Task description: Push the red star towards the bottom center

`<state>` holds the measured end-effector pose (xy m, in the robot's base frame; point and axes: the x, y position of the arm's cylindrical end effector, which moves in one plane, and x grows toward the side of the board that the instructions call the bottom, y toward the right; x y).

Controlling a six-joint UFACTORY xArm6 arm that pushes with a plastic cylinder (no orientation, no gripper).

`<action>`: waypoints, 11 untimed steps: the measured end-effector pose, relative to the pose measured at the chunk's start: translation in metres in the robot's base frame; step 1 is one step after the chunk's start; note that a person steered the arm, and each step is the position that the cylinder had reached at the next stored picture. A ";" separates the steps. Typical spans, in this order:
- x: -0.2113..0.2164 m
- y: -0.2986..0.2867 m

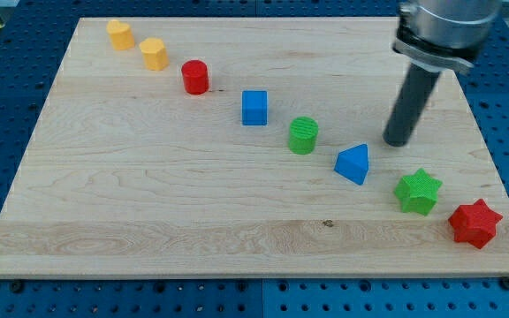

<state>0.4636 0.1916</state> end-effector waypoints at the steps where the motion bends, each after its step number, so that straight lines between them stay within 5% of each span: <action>1: 0.027 0.028; 6: 0.083 0.082; 10: 0.109 -0.021; 11: 0.106 -0.002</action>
<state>0.5701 0.1901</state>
